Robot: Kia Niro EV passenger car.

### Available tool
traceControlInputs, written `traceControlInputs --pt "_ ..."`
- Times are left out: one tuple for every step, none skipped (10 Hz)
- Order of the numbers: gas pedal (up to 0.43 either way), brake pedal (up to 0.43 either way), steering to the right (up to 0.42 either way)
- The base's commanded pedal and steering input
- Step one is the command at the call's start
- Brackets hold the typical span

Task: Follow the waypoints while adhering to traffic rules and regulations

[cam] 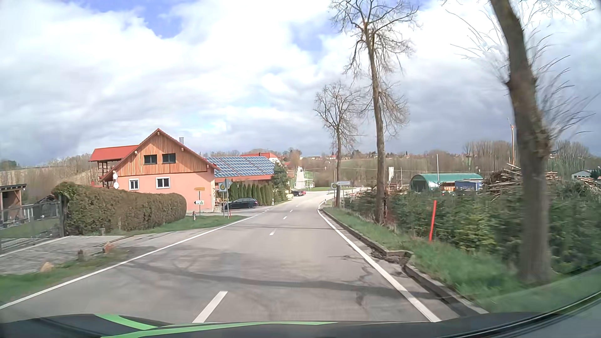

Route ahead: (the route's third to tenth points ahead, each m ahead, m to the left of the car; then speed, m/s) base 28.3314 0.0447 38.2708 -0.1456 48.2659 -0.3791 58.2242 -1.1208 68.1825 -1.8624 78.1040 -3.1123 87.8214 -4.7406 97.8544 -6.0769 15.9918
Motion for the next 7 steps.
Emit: traceControlInputs --pt "0.0 0.122 -0.001" --pt "0.0 0.116 -0.001" --pt "0.0 0.116 0.0" --pt "0.0 0.122 0.0" --pt "0.0 0.122 0.001" --pt "0.0 0.122 0.002" --pt "0.0 0.122 0.004"
